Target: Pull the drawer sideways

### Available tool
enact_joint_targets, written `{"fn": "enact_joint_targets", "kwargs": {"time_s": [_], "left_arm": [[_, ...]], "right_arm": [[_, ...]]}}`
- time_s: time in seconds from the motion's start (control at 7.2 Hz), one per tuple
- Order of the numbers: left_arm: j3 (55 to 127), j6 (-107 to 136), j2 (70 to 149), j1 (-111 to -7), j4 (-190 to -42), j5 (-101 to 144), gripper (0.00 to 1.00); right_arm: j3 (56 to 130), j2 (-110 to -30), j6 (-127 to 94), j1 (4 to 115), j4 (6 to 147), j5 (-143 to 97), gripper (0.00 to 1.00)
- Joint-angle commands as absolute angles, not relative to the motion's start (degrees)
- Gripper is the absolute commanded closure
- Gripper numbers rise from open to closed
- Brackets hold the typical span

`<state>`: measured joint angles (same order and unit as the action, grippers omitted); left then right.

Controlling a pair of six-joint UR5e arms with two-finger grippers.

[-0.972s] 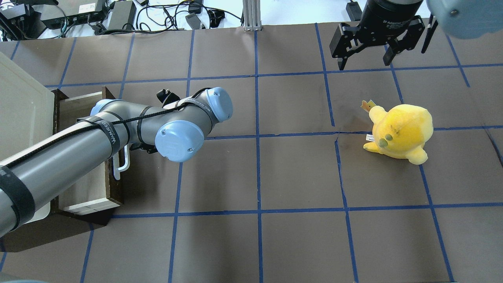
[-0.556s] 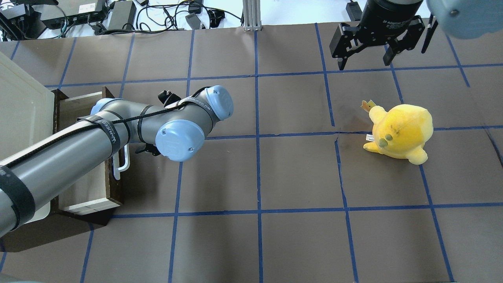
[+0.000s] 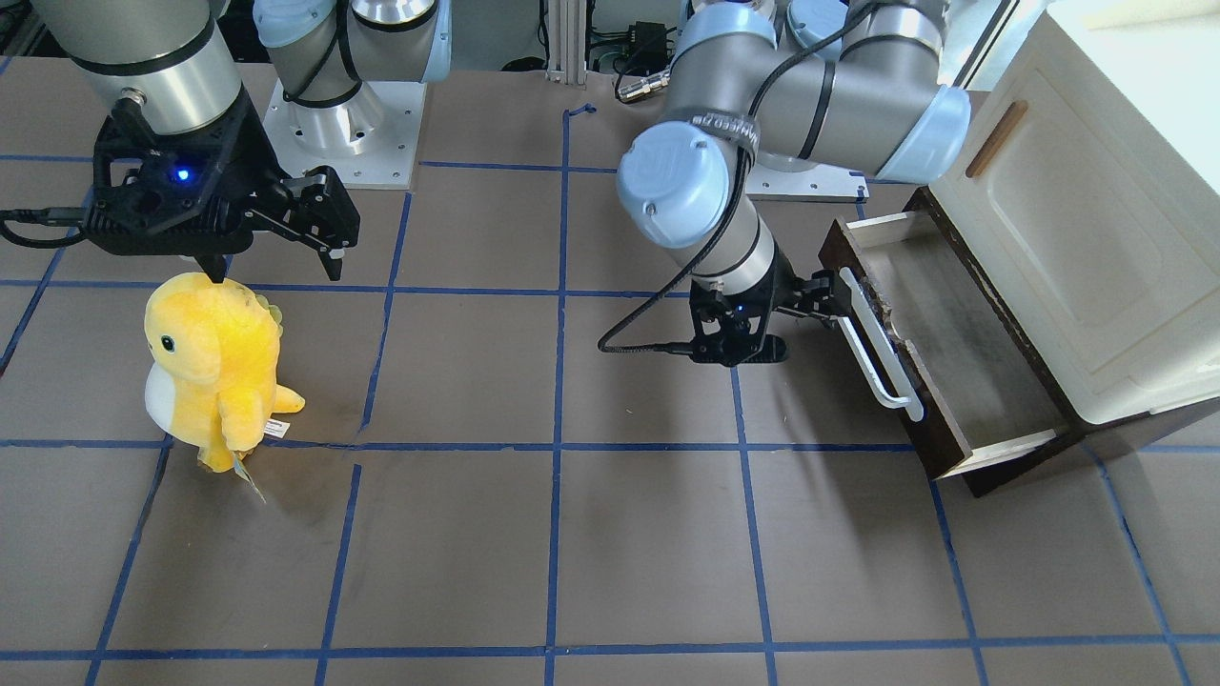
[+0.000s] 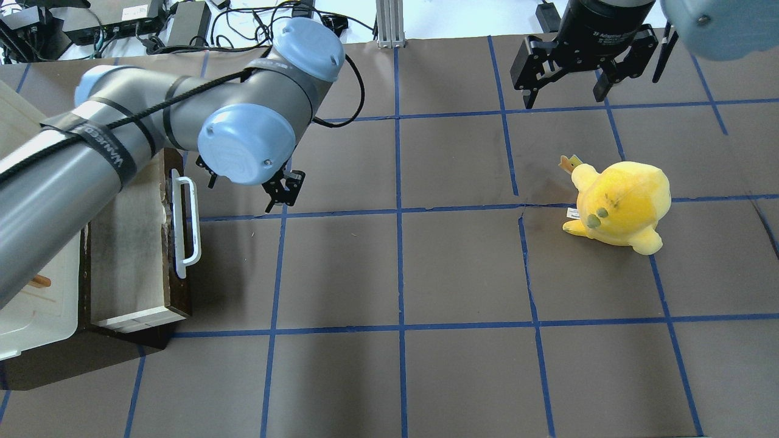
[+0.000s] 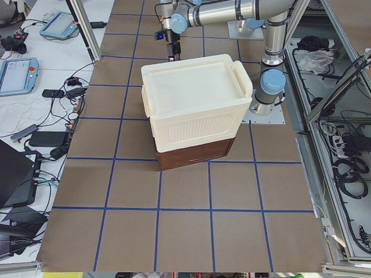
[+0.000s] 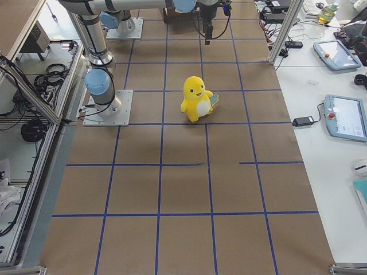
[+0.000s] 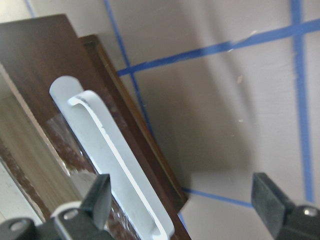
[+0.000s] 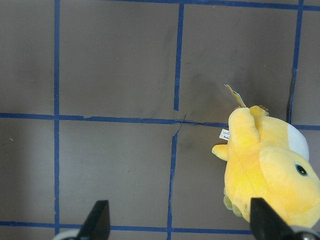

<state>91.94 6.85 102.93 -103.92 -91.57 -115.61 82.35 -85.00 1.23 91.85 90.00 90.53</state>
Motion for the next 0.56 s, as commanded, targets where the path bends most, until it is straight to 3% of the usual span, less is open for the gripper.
{"fn": "enact_joint_targets", "kwargs": {"time_s": [0.0, 0.42], "left_arm": [[87.38, 6.59, 95.83, -100.04, -98.34, -102.44, 0.0], [85.96, 3.61, 88.97, -96.33, -97.73, -95.54, 0.0]], "right_arm": [[82.35, -84.99, 1.23, 91.85, 90.0, 90.53, 0.0], [82.35, -84.99, 1.23, 91.85, 90.0, 90.53, 0.0]]}}
